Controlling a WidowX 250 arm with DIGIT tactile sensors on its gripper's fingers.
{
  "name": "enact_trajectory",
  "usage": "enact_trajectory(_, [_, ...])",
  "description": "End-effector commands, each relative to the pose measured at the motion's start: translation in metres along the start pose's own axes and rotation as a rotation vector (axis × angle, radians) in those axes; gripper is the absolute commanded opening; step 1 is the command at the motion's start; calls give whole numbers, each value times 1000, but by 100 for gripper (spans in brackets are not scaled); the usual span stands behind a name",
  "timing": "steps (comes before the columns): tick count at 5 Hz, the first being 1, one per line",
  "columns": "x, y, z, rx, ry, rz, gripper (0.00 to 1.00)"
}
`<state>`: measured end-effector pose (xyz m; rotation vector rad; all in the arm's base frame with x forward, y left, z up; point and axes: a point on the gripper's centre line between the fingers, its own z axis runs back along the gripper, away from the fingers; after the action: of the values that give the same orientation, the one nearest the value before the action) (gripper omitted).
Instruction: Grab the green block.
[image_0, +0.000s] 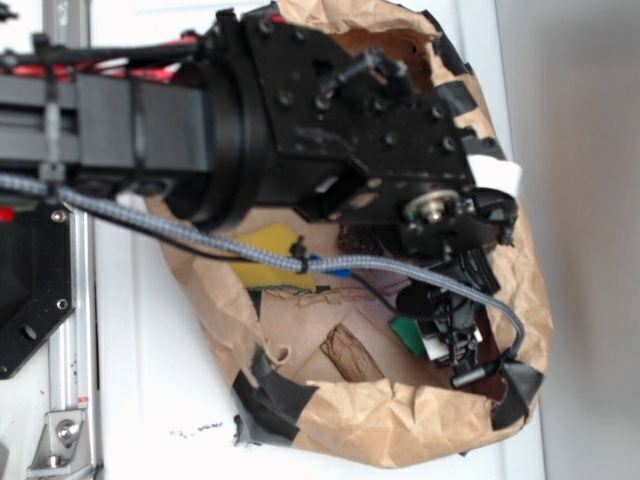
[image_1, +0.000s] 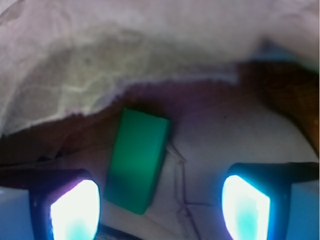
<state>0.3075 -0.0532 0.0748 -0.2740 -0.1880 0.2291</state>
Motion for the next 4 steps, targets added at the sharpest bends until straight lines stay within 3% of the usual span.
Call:
enact_trajectory(1, [0, -27, -21, -27, -34, -87, 100])
enact_trajectory(3, [-7, -37, -63, 54, 16, -154, 100])
enact_trajectory(4, [1, -31, -61, 103, 1, -168, 0])
